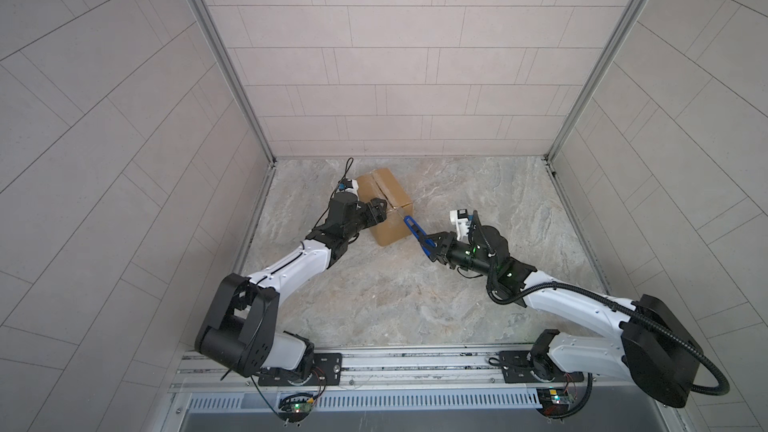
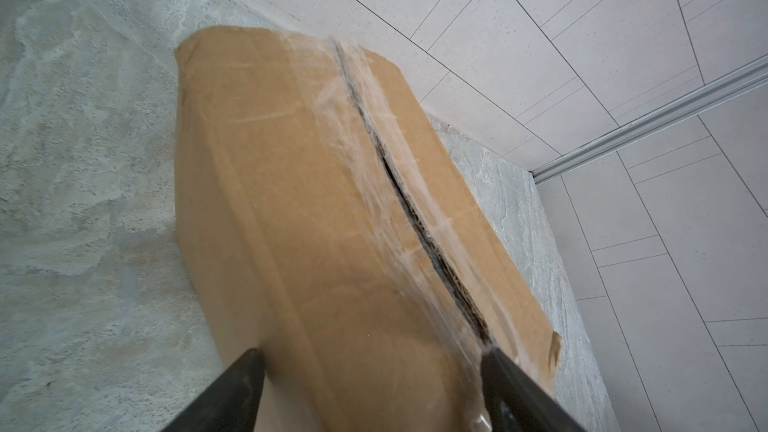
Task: Unpack the express box
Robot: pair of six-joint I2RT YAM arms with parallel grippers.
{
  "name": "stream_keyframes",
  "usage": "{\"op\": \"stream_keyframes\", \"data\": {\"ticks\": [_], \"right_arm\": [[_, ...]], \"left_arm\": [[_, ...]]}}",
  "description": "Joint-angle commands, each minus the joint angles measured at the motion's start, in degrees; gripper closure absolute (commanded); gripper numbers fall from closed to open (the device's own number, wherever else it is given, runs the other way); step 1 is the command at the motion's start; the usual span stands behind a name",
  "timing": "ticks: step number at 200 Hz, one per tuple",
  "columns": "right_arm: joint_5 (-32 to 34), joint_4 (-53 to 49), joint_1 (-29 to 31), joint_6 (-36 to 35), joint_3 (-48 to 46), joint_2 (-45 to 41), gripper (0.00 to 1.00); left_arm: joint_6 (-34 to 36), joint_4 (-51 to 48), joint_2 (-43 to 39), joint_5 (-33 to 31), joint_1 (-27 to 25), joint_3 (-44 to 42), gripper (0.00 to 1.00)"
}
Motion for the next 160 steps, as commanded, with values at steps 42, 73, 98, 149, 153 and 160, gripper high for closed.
{"op": "stream_keyframes", "data": {"ticks": [42, 73, 98, 149, 153, 160], "right_arm": [[0.5, 8.8, 0.3, 3.0, 2.1, 3.5, 1.00], [0.6, 5.5, 0.3, 1.9, 3.8, 1.0, 1.00], [0.9, 3.2, 0.4, 0.8, 4.2, -0.7, 1.00], [0.8, 2.0, 0.9, -0.4, 4.9, 1.2, 1.00], [0.7, 1.7, 1.0, -0.5, 5.1, 1.5, 1.00], [0.5, 1.5, 1.1, -0.7, 5.3, 2.0, 1.00]], "left_arm": [[-1.3, 1.8, 0.9, 1.2, 0.2, -1.8, 0.16], [-1.2, 1.9, 0.7, 1.2, 0.3, -2.0, 0.16], [-1.5, 2.1, 0.8, 1.4, 0.2, -2.1, 0.16], [-2.3, 2.7, 0.1, 1.8, 0.2, -2.3, 0.14], [-2.3, 2.7, 0.1, 1.8, 0.2, -2.3, 0.14], [-2.5, 2.8, 0.1, 1.9, 0.2, -2.3, 0.14]]}}
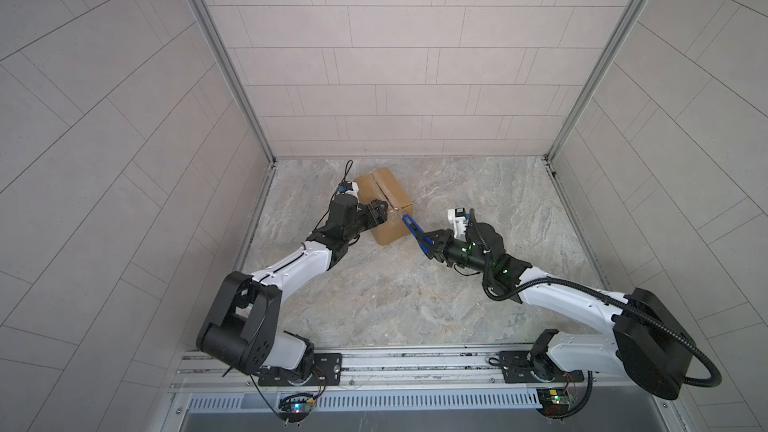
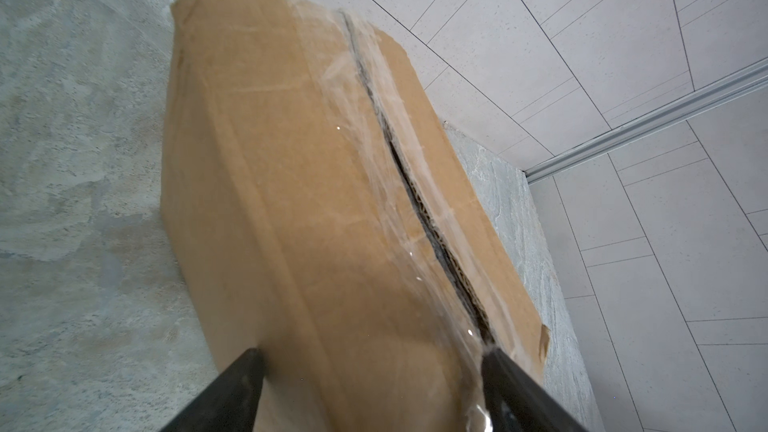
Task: Unpack the express box
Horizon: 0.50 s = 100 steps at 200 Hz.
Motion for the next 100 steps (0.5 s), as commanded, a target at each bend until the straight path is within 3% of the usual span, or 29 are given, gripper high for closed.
{"op": "stream_keyframes", "data": {"ticks": [1, 39, 100], "right_arm": [[-0.1, 3.2, 0.8, -1.6, 3.3, 0.4, 1.00], [-0.8, 5.9, 0.9, -0.9, 2.8, 2.2, 1.00], [-1.6, 6.4, -1.3, -0.2, 1.6, -2.3, 1.00]], "left_arm": [[-0.4, 0.8, -0.5, 0.7, 0.1, -1.0, 0.14], [-1.2, 1.6, -0.6, 1.1, 0.2, -0.9, 0.13], [-1.1, 1.0, -2.3, 0.3, 0.2, -0.4, 0.07]]}}
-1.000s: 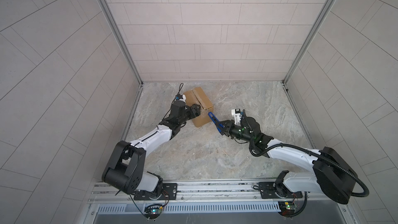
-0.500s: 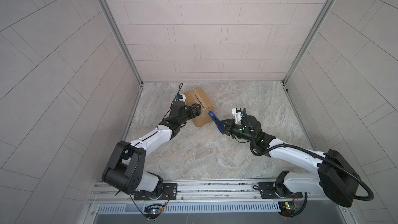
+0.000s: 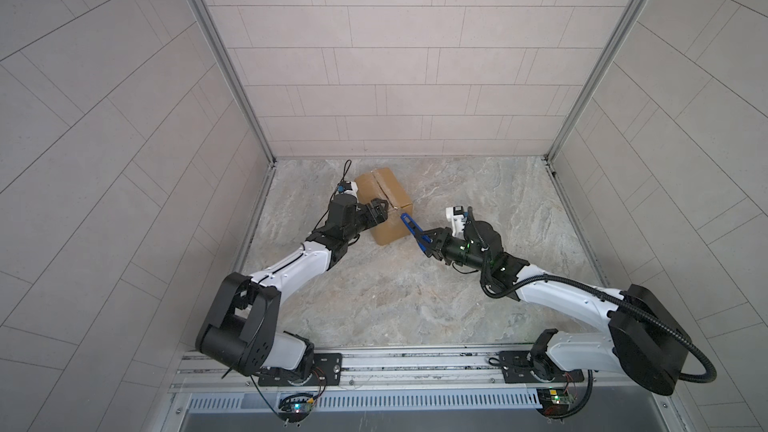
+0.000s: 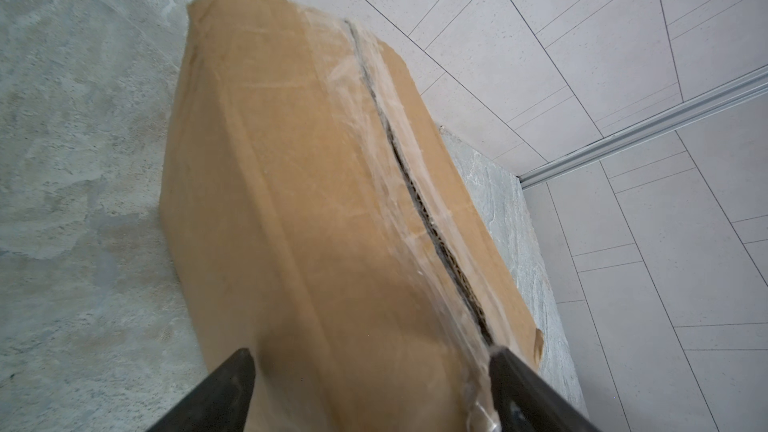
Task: Unpack the express box
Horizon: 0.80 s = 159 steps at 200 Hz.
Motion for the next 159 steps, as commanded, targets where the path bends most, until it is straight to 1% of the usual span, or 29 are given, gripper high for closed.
{"op": "stream_keyframes", "data": {"ticks": [1, 21, 35, 81, 124, 141, 159], "right_arm": [[-0.9, 5.4, -0.4, 0.3, 0.7, -3.1, 1.00], [-1.7, 8.6, -0.3, 2.8, 0.7, -1.4, 1.00], [-1.8, 9.5, -0.1, 3.1, 0.5, -0.3, 1.00], [-0.8, 1.4, 0.6, -1.2, 1.0, 0.8, 1.00], [-0.6, 0.7, 0.6, -2.1, 1.0, 1.1, 1.00], [-0.6, 1.6, 0.6, -1.9, 0.7, 1.5, 1.00], [-0.8, 5.0, 0.5, -0.5, 0.2, 2.0, 1.00]], "left_arm": [[0.0, 0.7, -1.6, 0.2, 0.0, -0.3, 0.07], [-0.4, 1.1, -1.3, 0.4, -0.1, -0.3, 0.06], [-0.8, 1.8, -1.1, 0.6, 0.0, -0.5, 0.06], [-2.3, 4.0, -0.5, 1.4, 0.0, -0.7, 0.06], [-5.0, 8.1, 1.4, 3.3, -0.1, -1.6, 0.07], [-6.1, 9.8, 2.0, 4.0, 0.0, -1.9, 0.08], [-7.1, 11.3, 2.8, 4.4, -0.1, -2.3, 0.08]]}}
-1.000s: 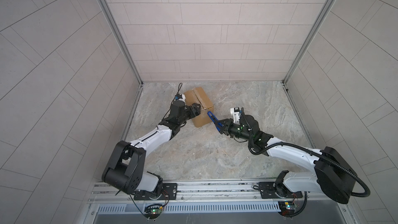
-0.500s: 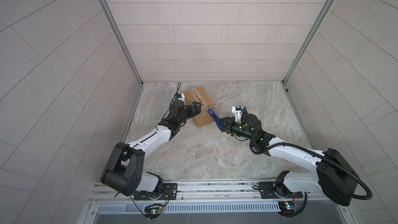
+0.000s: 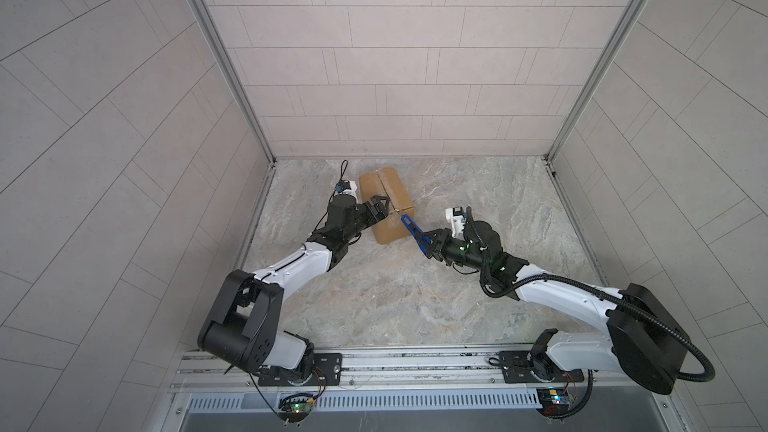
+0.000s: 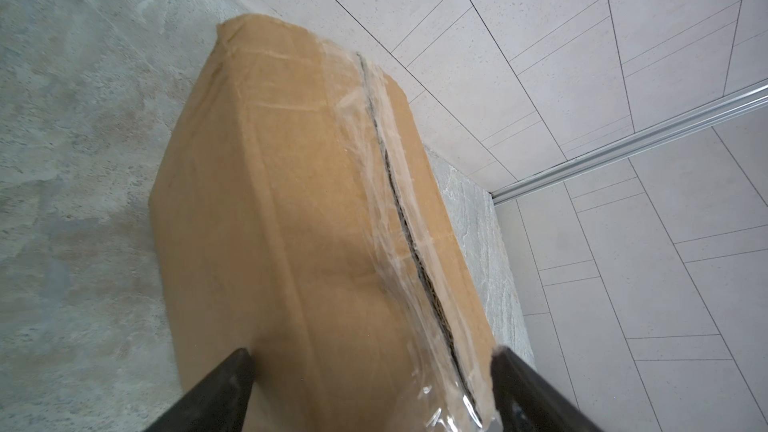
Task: Unpack the express box
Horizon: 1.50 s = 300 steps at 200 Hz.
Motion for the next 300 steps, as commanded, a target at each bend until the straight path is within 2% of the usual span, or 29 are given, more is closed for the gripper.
{"op": "stream_keyframes", "data": {"ticks": [1, 40, 88, 153, 202, 252, 300], "right_arm": [[-0.6, 6.3, 0.3, 0.7, 0.2, 0.6, 1.00], [-1.0, 13.2, 0.3, 4.3, 0.0, 1.3, 1.00], [-0.4, 5.7, 1.3, 0.9, 2.2, 1.6, 1.00], [-0.1, 6.9, 1.4, 0.9, 1.7, 1.2, 1.00], [0.6, 1.4, 1.8, -1.1, 3.9, 0.0, 1.00], [1.3, 4.8, 2.8, -0.7, 3.8, 4.3, 1.00], [1.3, 4.5, 2.9, -0.7, 3.7, 3.9, 1.00]], "left_arm": [[-2.2, 4.8, 1.1, 2.8, -0.1, -1.0, 0.08], [-3.6, 7.3, 2.1, 3.3, -0.2, -1.4, 0.08], [-4.1, 8.1, 2.7, 3.2, -1.0, -1.4, 0.08], [-3.9, 7.7, 2.6, 2.9, -1.1, -1.9, 0.08], [-3.9, 7.6, 2.2, 2.5, -1.7, -1.8, 0.08], [-4.2, 7.4, 1.2, 1.1, -3.5, -1.8, 0.08], [-4.1, 6.7, 0.8, 0.7, -3.6, -1.9, 0.08]]}}
